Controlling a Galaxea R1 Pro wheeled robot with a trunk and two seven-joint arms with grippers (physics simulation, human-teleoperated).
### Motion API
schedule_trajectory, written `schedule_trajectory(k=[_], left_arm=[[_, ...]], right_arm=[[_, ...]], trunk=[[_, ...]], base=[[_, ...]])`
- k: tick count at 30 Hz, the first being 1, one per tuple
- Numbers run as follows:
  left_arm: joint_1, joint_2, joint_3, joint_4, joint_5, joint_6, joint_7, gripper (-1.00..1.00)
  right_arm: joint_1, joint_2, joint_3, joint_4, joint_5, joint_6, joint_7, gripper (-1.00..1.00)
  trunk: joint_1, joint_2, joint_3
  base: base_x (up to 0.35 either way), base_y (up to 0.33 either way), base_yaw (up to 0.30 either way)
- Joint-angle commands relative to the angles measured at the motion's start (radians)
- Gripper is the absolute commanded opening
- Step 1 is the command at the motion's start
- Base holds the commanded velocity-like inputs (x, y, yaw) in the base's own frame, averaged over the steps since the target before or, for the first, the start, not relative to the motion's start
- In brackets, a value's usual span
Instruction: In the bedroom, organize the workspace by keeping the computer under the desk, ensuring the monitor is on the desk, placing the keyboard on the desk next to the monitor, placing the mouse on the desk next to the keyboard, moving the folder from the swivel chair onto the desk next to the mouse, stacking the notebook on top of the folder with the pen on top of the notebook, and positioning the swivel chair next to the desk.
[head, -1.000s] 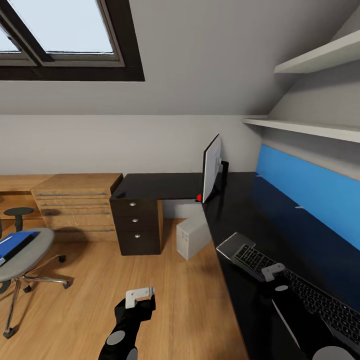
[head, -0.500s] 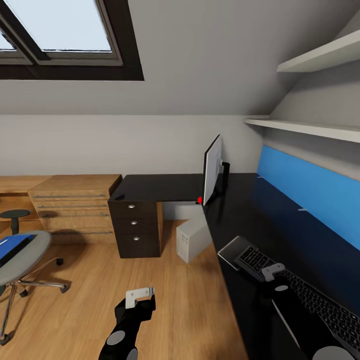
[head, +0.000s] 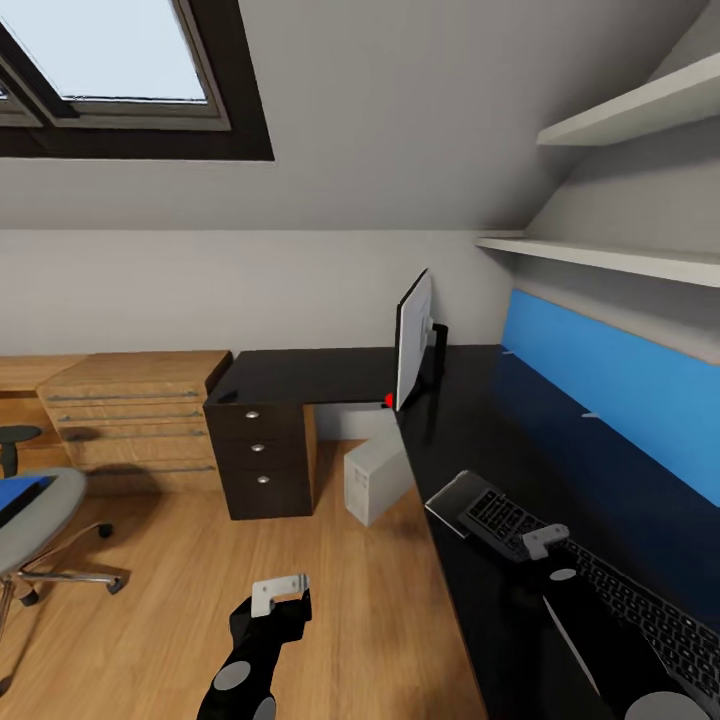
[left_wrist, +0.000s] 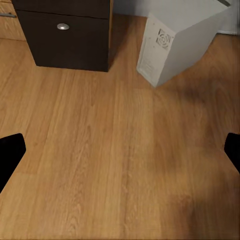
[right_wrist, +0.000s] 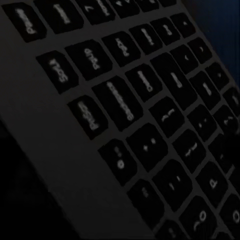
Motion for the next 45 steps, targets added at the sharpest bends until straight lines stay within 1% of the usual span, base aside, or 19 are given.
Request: schedule_trajectory(k=[1, 6, 11, 16, 24, 30, 45], left_arm=[[-0.001, 0.000, -0.002, -0.002, 0.009, 0.003, 0.008, 1.00], [-0.001, 0.000, -0.002, -0.002, 0.010, 0.003, 0.008, 1.00], [-0.001, 0.000, -0.018, -0.001, 0.010, 0.001, 0.009, 1.00], [-0.001, 0.001, -0.022, -0.001, 0.009, 0.000, 0.010, 1.00], [-0.001, 0.002, -0.022, -0.001, 0.009, 0.001, 0.009, 1.00], [-0.001, 0.002, -0.022, -0.001, 0.009, 0.001, 0.009, 1.00], [-0.001, 0.002, -0.022, -0.001, 0.010, 0.002, 0.010, 1.00]], right_arm=[[0.000, -0.001, 0.003, 0.013, 0.016, 0.010, 0.002, 1.00], [0.000, -0.001, 0.003, 0.013, 0.016, 0.010, 0.002, 1.00], [0.000, -0.001, 0.003, 0.013, 0.015, 0.010, 0.002, 1.00], [0.000, -0.001, 0.003, 0.013, 0.015, 0.010, 0.002, 1.00], [0.000, -0.001, 0.003, 0.011, 0.015, 0.010, 0.002, 1.00], [0.000, -0.001, 0.003, 0.010, 0.014, 0.008, 0.002, 1.00], [0.000, -0.001, 0.002, 0.006, 0.009, 0.007, 0.011, 1.00]], trunk=[[0.000, -0.001, -0.001], [0.000, -0.001, -0.001], [0.000, -0.001, -0.001], [0.000, -0.001, -0.001], [0.000, -0.001, -0.001], [0.000, -0.001, -0.001], [0.000, -0.001, -0.001]], base=[[0.000, 0.000, -0.253], [0.000, 0.000, -0.259], [0.001, 0.000, -0.258], [0.152, 0.000, -0.182], [0.055, 0.000, -0.013], [0.164, 0.000, 0.000], [0.004, 0.000, 0.000]])
